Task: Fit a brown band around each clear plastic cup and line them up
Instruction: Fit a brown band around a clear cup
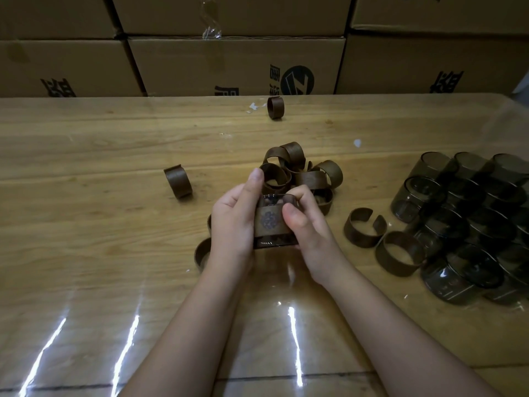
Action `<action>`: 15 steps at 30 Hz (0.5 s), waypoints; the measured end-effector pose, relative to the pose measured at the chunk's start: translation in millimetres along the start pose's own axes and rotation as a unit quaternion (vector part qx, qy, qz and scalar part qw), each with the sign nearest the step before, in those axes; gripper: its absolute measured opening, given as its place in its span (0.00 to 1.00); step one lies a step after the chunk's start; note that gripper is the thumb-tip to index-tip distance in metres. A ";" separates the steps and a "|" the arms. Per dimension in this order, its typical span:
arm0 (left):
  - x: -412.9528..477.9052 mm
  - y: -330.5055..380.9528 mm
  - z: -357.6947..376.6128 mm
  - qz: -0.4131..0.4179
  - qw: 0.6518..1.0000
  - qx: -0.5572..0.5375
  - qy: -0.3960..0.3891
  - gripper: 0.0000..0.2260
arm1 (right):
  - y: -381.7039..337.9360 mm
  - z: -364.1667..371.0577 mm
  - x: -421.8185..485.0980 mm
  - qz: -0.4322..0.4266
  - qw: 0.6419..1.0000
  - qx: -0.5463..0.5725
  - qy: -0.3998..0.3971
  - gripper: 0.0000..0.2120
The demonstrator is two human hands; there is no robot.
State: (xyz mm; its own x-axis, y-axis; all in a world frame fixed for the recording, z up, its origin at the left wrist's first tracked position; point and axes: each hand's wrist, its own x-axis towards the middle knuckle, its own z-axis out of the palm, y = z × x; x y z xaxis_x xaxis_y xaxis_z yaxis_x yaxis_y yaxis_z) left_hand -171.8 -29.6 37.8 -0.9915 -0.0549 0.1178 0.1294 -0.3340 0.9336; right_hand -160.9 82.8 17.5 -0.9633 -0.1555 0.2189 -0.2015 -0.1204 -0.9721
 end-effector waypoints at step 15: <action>-11.5 -22.8 7.5 0.066 0.992 0.096 -0.051 0.18 | 11.5 -7.7 6.0 -0.001 0.985 0.071 0.155 0.32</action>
State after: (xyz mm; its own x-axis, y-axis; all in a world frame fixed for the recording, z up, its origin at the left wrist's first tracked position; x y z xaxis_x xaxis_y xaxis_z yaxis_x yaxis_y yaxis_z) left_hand -163.5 -14.2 17.7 -0.9634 0.0134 0.2676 0.2629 -0.1450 0.9539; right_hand -170.3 88.0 6.9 -0.9753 0.1491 0.1628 -0.1974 -0.2596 -0.9453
